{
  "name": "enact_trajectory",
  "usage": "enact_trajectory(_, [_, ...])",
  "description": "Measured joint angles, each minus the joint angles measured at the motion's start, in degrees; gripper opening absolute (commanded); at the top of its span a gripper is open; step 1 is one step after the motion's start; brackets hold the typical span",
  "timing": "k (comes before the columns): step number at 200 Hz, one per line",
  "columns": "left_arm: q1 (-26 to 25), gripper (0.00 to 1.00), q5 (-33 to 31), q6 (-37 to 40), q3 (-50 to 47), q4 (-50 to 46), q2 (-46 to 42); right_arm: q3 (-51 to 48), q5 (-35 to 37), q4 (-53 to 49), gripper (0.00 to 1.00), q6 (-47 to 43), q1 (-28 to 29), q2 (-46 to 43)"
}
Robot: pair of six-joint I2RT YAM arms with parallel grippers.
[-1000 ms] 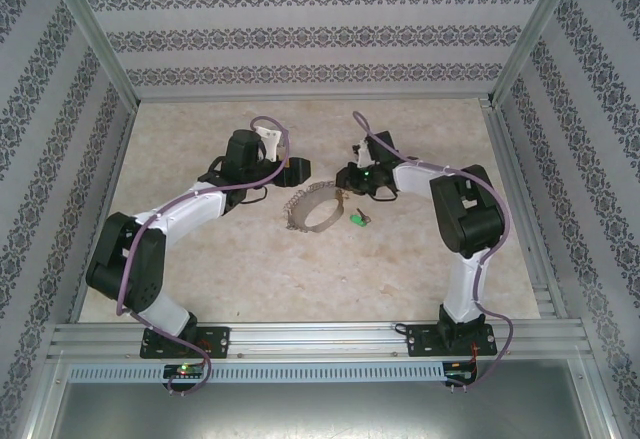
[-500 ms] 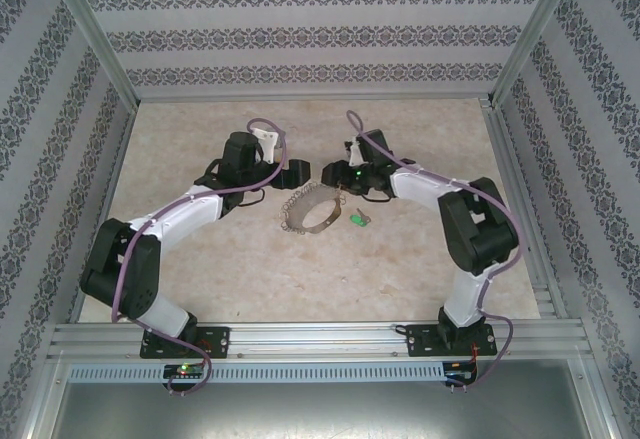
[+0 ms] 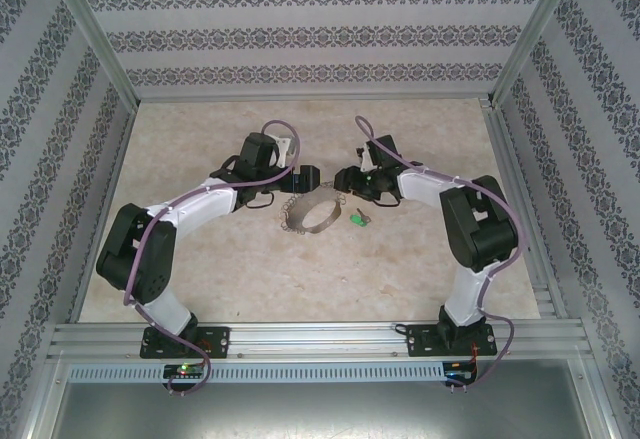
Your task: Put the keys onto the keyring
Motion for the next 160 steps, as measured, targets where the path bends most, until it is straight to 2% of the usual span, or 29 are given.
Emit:
enact_trajectory(42, [0.0,0.97,-2.9,-2.1,-1.4,-1.0,-0.3,3.7,0.1,-0.8,0.5,0.0,0.8,4.9])
enact_trajectory(81, [0.0,0.97,-3.9,-3.0,-2.6,-1.8,-4.2,3.5,-0.2,0.5,0.41,0.8,7.1,5.3])
enact_trajectory(109, [0.0,0.98,-4.2,-3.0,-4.5,-1.8,-7.6,1.2,-0.9,1.9,0.42,2.4,11.4,3.9])
enact_trajectory(122, [0.0,0.98,-4.3,-3.0,-5.4,-1.8,-8.7,-0.1,-1.1,2.0,0.46,3.1,12.8,2.4])
enact_trajectory(134, [0.0,0.98,-4.3,-3.2,-6.2,-1.9,-9.4,-1.2,-0.5,1.8,0.5,3.3,13.2,0.4])
enact_trajectory(160, [0.0,0.98,-4.2,-3.5,-7.6,-2.5,-10.8,-3.3,2.9,0.5,0.51,3.2,12.7,-5.7])
